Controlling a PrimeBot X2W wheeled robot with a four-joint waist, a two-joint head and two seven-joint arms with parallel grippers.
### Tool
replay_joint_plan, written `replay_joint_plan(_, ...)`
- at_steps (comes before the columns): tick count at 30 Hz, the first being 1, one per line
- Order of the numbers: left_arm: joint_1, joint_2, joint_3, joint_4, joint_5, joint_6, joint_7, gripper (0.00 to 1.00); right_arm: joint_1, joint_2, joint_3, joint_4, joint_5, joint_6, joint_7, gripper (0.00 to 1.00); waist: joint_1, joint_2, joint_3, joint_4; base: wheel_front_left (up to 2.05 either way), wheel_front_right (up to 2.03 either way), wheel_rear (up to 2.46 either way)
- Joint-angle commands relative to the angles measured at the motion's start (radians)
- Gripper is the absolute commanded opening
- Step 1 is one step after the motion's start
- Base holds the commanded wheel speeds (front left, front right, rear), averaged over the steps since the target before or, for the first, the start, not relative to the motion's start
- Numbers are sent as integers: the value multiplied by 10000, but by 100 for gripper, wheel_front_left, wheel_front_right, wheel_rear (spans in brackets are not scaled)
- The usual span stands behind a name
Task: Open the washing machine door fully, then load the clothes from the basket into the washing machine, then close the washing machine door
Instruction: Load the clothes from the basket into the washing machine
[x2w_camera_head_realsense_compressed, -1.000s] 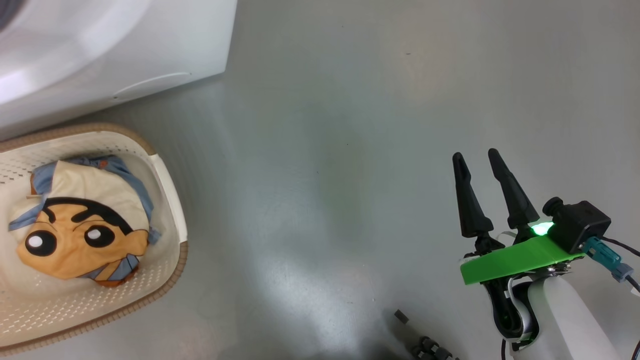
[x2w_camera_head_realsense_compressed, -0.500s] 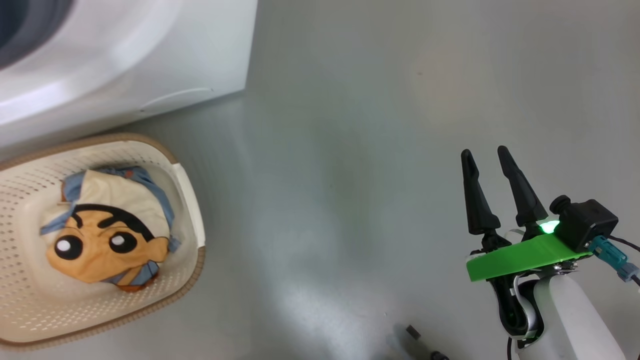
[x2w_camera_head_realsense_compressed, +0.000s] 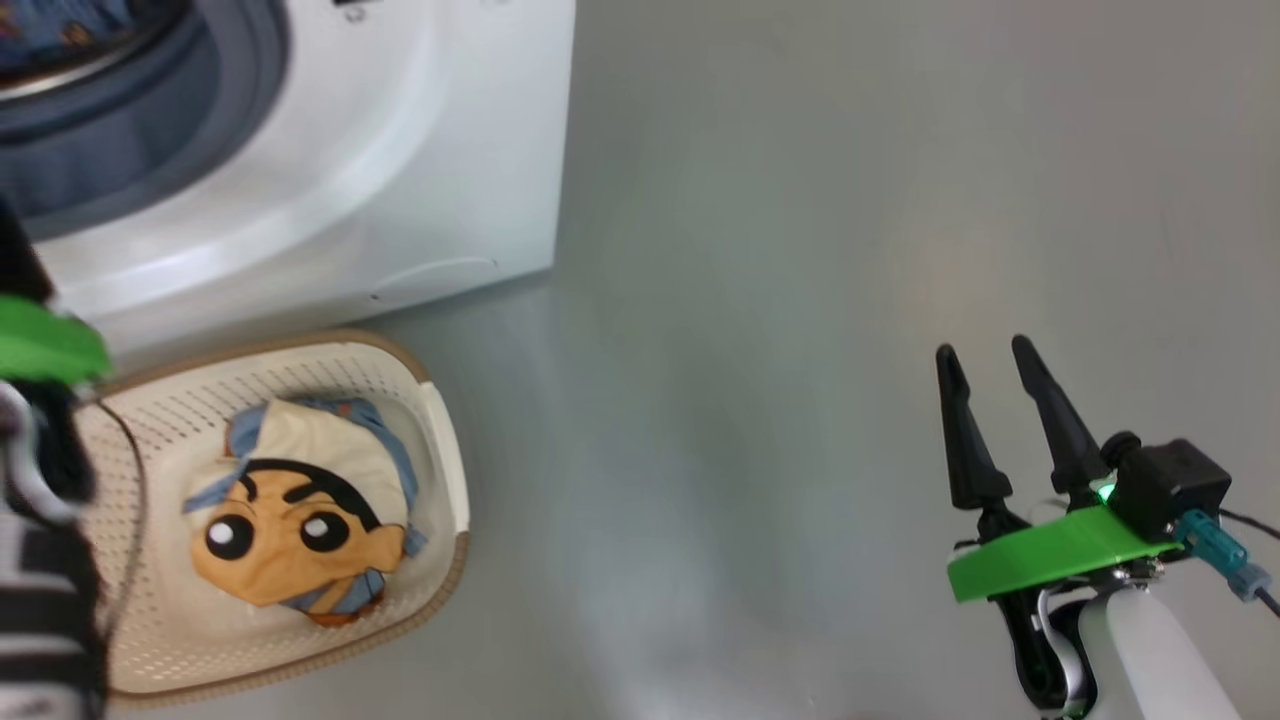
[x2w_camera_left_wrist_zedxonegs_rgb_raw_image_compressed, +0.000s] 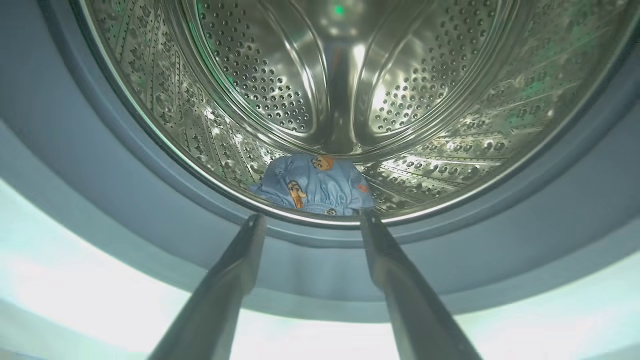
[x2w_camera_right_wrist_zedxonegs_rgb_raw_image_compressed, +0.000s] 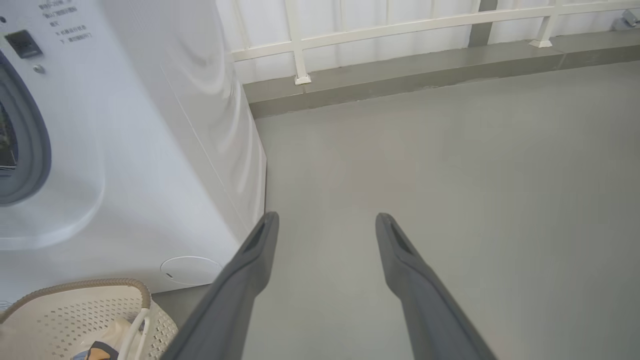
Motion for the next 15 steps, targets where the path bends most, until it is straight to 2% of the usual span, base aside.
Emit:
replay_joint_plan(1, 448, 349, 230, -472, -18, 76, -141, 100, 241, -72, 148, -253, -165, 44, 31, 100, 1, -1, -634, 389, 0, 0, 0)
replay_joint_plan(8, 3027, -549, 11, -2402, 283, 376, -377, 100, 886, -85, -146, -630, -577, 44, 522, 100, 1, -1, -1598, 907, 0, 0, 0)
replay_joint_plan(15, 5265, -1148, -452, -3856, 742, 710, -410, 100, 1518, -212, -279, -1152, -857, 44, 1099, 100, 1, -1, -2615, 1307, 0, 0, 0)
